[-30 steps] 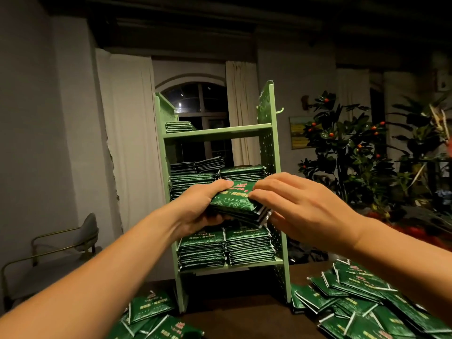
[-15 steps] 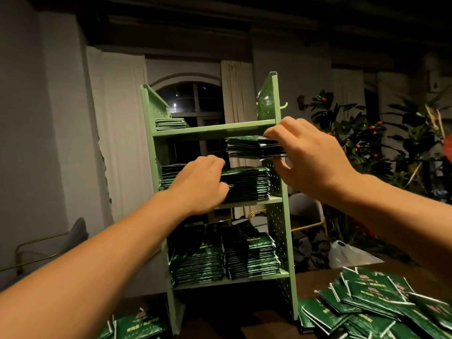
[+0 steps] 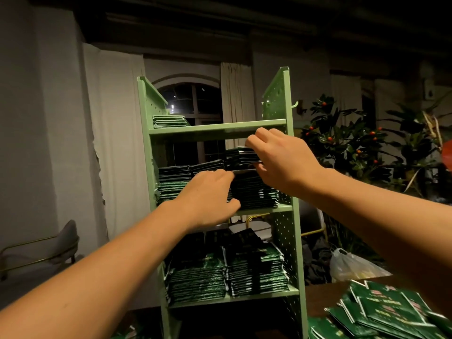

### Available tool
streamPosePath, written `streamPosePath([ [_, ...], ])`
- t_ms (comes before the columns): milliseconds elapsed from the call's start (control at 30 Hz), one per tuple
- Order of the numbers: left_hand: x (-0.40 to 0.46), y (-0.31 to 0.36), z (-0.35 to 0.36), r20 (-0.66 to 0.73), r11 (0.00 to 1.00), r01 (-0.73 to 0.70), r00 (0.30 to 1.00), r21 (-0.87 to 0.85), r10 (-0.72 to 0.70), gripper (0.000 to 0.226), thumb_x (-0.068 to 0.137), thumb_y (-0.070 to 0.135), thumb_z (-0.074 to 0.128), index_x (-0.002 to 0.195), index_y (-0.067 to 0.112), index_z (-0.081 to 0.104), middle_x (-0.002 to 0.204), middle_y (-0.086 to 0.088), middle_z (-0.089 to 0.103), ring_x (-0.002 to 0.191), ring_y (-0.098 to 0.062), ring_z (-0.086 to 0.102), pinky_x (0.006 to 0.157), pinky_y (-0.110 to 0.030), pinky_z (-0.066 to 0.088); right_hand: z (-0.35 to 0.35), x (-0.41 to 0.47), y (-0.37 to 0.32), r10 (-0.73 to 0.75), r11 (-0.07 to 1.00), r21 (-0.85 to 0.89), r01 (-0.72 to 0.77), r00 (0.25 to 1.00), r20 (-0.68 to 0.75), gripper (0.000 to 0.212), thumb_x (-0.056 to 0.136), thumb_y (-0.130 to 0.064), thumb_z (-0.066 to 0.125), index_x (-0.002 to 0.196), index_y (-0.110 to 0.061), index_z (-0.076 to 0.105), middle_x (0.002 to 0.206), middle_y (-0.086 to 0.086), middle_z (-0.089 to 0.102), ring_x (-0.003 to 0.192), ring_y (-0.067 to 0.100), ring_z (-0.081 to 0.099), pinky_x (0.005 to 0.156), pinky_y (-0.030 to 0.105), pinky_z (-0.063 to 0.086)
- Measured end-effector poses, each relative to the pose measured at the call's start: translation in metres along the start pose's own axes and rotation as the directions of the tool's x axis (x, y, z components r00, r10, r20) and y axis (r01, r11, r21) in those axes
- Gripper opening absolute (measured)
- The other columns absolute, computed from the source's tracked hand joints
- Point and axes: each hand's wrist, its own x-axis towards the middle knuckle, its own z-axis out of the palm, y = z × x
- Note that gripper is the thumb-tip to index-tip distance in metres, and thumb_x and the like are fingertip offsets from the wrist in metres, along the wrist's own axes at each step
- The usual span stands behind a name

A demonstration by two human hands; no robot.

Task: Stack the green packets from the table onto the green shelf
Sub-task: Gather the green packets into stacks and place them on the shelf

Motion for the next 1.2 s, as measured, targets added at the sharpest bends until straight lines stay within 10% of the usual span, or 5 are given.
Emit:
streamPosePath([
  [433, -0.001, -0.005, 0.008, -0.052, 0.999, -0.029, 0.998, 0.024, 0.031, 0.053, 0.093, 0.034, 0.052, 0.140, 0.011, 0.046, 0.140, -0.006, 0.052, 0.129, -0.025, 0.047, 0.111, -0.038, 0.035, 0.021, 0.035, -0.001, 0.004, 0.998, 0.058, -0.024, 0.943, 0.334, 0.045, 0.093, -0.028, 0.067, 0.136, -0.021, 0.055, 0.128, 0.003, 0.057, 0.117, 0.026, 0.057, 0.086, 0.038, 0.051],
  [633, -0.004, -0.002, 0.010, -0.050, 1.000, -0.009, 0.999, 0.024, 0.010, 0.051, 0.091, 0.032, 0.053, 0.137, 0.011, 0.048, 0.139, -0.005, 0.053, 0.127, -0.024, 0.046, 0.112, -0.034, 0.032, 0.003, 0.008, -0.002, -0.043, 0.986, 0.164, 0.025, 0.993, 0.108, 0.020, 0.099, -0.018, 0.050, 0.112, -0.015, 0.065, 0.106, 0.000, 0.063, 0.094, 0.018, 0.061, 0.077, 0.029, 0.055],
  [1200, -0.005, 0.001, 0.009, 0.014, 0.997, -0.041, 0.999, 0.063, 0.040, 0.071, 0.092, 0.031, 0.049, 0.156, 0.014, 0.023, 0.156, -0.002, 0.036, 0.146, -0.018, 0.028, 0.127, -0.038, 0.004, 0.030, 0.002, -0.013, -0.038, 0.946, 0.306, -0.106, 0.901, 0.432, 0.036, 0.104, -0.040, 0.026, 0.078, -0.028, 0.047, 0.087, -0.002, 0.060, 0.077, 0.014, 0.055, 0.076, 0.035, 0.050],
])
